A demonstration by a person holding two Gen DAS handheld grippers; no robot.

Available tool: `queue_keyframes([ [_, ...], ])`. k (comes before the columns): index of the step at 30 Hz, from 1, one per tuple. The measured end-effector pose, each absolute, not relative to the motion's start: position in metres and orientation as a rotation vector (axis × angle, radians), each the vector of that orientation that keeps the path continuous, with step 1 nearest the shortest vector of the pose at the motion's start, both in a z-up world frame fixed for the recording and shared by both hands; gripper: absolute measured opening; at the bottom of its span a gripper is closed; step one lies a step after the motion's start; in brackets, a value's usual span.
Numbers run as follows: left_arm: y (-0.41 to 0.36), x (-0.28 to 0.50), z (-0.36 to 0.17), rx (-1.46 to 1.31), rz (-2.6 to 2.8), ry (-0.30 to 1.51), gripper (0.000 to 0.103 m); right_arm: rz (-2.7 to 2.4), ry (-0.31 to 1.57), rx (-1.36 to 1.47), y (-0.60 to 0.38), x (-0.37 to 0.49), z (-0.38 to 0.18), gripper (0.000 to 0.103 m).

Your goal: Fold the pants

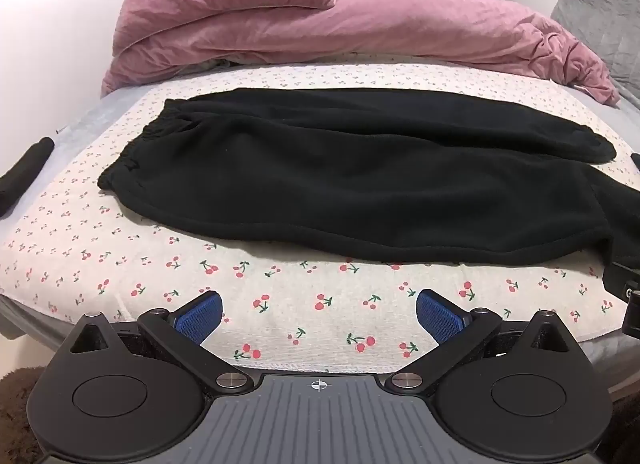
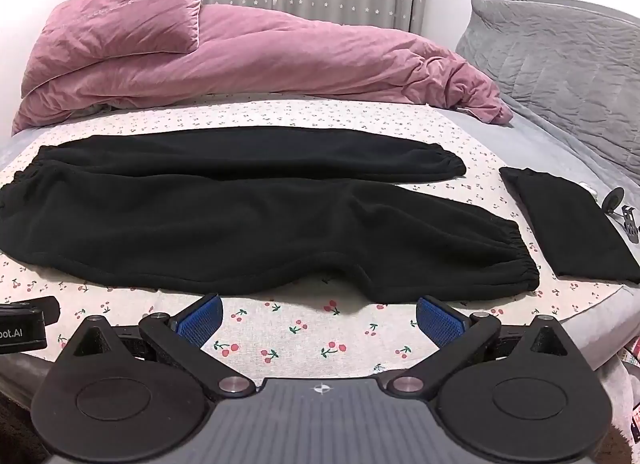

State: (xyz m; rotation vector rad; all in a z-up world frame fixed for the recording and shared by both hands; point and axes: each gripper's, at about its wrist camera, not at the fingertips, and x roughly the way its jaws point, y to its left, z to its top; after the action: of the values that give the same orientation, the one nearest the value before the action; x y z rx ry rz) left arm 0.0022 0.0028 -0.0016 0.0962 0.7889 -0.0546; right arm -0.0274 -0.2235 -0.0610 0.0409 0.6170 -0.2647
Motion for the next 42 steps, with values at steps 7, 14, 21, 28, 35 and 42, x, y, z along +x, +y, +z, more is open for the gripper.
queue_keyframes([
  [7,0.0033,0.0045,-0.0038,0.093,-0.053,0.791,0.103,-0.253,0.623,0.043,-0.2260,-0.0271,-0.0636,0.103],
  [14,0.0038,0.0067,-0.0050,0.092,-0.055,0.795,0.103,-0.252,0.625,0.044,-0.2255,-0.0243,-0.0641,0.103],
  [21,0.0046,0.0081,-0.0065,0.092,-0.055,0.798,0.103,-0.254,0.628,0.046,-0.2267,-0.0237,-0.0651,0.103],
  [28,0.0052,0.0094,-0.0077,0.093,-0.057,0.800,0.103,-0.247,0.632,0.041,-0.2264,-0.0228,-0.0660,0.103],
  [35,0.0057,0.0091,-0.0073,0.091,-0.056,0.798,0.103,-0.247,0.632,0.040,-0.2261,-0.0227,-0.0659,0.103],
  [42,0.0057,0.0090,-0.0075,0.091,-0.055,0.797,0.103,-0.246,0.632,0.038,-0.2252,-0.0228,-0.0656,0.103],
])
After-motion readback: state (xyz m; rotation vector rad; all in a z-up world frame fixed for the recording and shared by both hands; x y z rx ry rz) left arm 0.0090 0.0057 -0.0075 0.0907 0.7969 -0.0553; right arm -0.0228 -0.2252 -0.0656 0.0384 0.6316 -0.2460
